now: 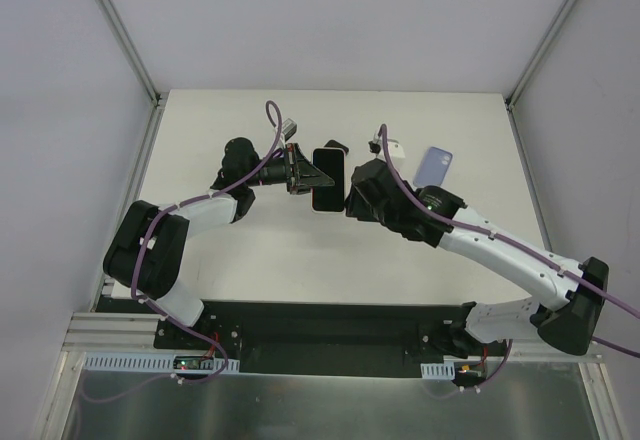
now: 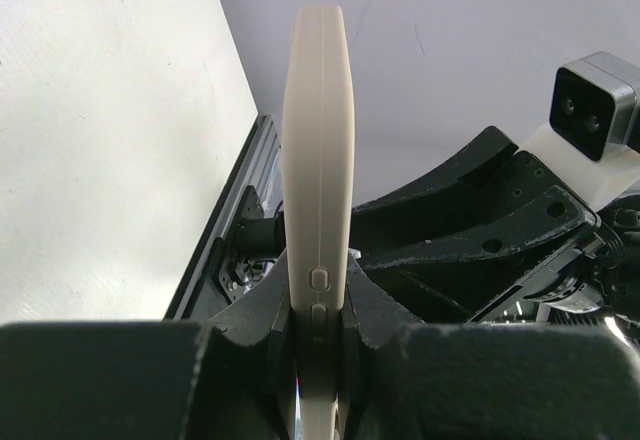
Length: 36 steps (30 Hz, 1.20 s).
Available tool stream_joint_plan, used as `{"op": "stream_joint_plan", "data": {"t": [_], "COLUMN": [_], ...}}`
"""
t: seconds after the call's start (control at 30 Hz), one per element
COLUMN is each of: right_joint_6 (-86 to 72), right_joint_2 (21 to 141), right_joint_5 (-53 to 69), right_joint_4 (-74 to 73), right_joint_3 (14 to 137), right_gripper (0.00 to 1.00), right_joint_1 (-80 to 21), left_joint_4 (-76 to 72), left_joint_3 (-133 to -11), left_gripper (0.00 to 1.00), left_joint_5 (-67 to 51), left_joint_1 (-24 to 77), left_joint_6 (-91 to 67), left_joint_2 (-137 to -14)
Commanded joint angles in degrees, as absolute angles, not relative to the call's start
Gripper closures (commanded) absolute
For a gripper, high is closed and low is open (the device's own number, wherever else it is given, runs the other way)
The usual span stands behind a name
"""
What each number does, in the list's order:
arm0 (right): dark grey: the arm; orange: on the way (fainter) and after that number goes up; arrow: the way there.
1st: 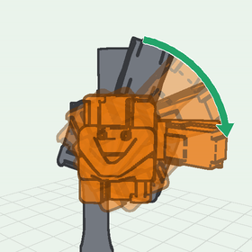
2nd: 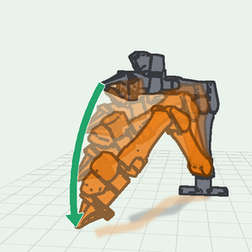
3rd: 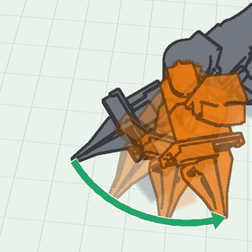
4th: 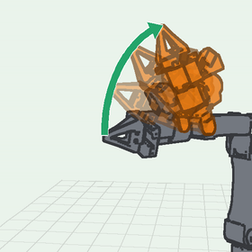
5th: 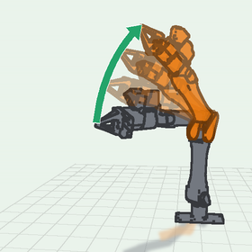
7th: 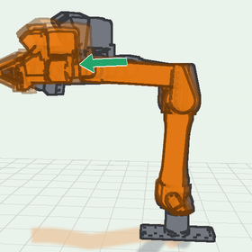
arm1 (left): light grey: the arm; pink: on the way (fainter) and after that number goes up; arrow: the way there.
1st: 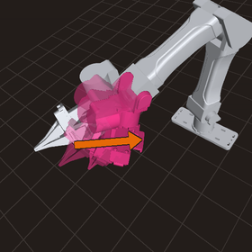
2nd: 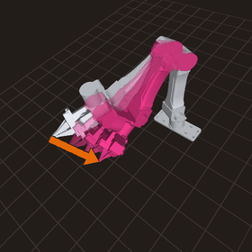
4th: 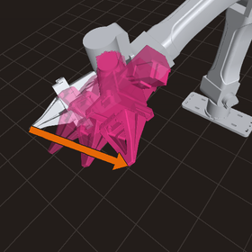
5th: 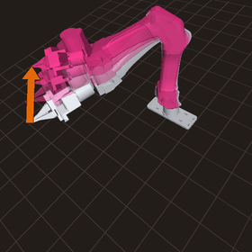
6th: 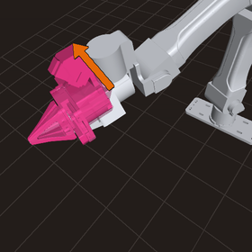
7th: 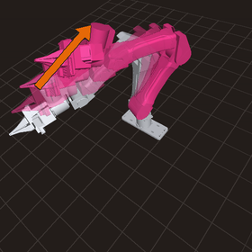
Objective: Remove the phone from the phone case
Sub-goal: Remove the phone case from the phone.
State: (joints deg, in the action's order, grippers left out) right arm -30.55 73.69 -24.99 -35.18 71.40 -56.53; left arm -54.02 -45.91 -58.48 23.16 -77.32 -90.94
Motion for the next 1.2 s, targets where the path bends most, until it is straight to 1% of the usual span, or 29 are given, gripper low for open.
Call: {"op": "stream_joint_plan", "data": {"t": [0.0,0.3,0.47,0.67,0.8,0.97,1.17], "right_joint_6": [-30.85,-31.55,-31.73,-31.73,-31.64,-31.55,-32.17], "right_joint_2": [74.09,75.06,75.94,79.71,82.35,82.27,75.51], "right_joint_5": [-30.49,-30.15,-32.25,-32.26,-30.85,-26.46,-21.89], "right_joint_4": [-41.92,-42.89,-44.73,-44.48,-42.46,-37.45,-29.89], "right_joint_3": [71.81,70.40,70.49,69.87,68.82,66.71,61.00], "right_gripper": [0.62,0.62,0.62,0.62,0.62,0.63,0.63], "right_joint_1": [-56.78,-57.48,-58.01,-58.01,-57.57,-56.43,-54.85], "left_joint_4": [-59.85,-59.41,-58.98,-59.59,-60.47,-61.61,-61.79], "left_joint_3": [-47.99,-48.43,-48.60,-49.57,-50.45,-50.80,-50.36], "left_gripper": [1.00,1.00,1.00,1.00,1.00,1.00,1.00], "left_joint_5": [-59.77,-59.68,-59.76,-60.03,-60.38,-60.56,-60.56], "left_joint_1": [22.59,22.50,22.32,22.32,22.32,22.32,22.24], "left_joint_6": [-78.49,-78.49,-78.31,-79.63,-81.29,-82.53,-82.62], "left_joint_2": [-87.10,-86.57,-85.96,-85.08,-84.20,-83.76,-84.20]}}
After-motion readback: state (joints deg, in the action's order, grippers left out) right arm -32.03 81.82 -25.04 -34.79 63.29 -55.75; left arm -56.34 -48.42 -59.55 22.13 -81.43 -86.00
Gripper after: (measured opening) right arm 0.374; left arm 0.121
